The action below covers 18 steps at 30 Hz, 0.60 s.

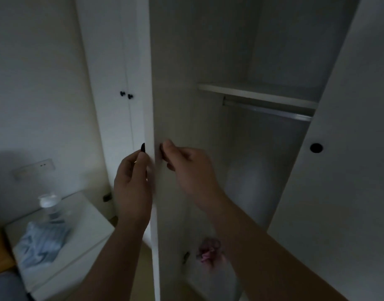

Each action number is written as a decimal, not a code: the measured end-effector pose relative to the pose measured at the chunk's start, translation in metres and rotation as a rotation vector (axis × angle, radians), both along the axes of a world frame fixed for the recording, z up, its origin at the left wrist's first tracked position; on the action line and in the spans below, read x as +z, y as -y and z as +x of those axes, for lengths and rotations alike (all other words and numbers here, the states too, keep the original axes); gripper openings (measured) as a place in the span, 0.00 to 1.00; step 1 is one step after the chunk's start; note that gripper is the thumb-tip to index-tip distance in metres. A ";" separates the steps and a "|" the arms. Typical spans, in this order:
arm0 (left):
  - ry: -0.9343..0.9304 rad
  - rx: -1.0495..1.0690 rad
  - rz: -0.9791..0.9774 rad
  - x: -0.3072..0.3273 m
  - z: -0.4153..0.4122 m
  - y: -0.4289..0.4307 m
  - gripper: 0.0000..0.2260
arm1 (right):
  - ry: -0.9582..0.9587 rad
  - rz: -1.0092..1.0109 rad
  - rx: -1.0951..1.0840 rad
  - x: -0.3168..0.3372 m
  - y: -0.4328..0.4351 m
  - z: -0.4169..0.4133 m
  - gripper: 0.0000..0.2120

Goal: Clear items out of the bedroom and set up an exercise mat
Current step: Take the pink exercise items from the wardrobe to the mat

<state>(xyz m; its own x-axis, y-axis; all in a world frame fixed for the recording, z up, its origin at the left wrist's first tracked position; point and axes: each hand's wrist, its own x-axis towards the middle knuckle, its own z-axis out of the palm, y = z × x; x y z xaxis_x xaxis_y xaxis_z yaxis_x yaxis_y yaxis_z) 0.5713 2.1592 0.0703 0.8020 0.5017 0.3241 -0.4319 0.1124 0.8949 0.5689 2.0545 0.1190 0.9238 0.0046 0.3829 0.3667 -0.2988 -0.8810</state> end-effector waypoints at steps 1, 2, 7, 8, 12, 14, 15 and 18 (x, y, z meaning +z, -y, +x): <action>-0.003 0.021 -0.014 0.002 0.000 -0.006 0.08 | 0.007 -0.017 0.011 0.000 -0.006 0.002 0.33; -0.008 0.041 -0.016 0.002 0.000 -0.015 0.07 | 0.009 -0.037 0.027 0.001 -0.015 0.003 0.32; -0.023 0.067 0.010 -0.006 0.014 -0.055 0.05 | -0.007 -0.079 0.095 0.004 -0.048 0.012 0.26; -0.020 0.069 0.011 -0.009 0.017 -0.063 0.05 | -0.020 -0.085 0.113 0.004 -0.055 0.015 0.26; -0.015 0.060 -0.021 -0.014 0.021 -0.082 0.10 | -0.084 -0.136 0.196 0.003 -0.077 0.032 0.25; -0.023 0.076 -0.038 -0.018 0.024 -0.087 0.14 | -0.108 -0.145 0.235 0.003 -0.089 0.039 0.24; -0.033 0.083 -0.030 -0.019 0.025 -0.089 0.16 | -0.118 -0.157 0.244 0.002 -0.095 0.043 0.25; -0.066 0.063 0.015 -0.024 0.029 -0.096 0.20 | -0.152 -0.178 0.270 0.004 -0.109 0.049 0.27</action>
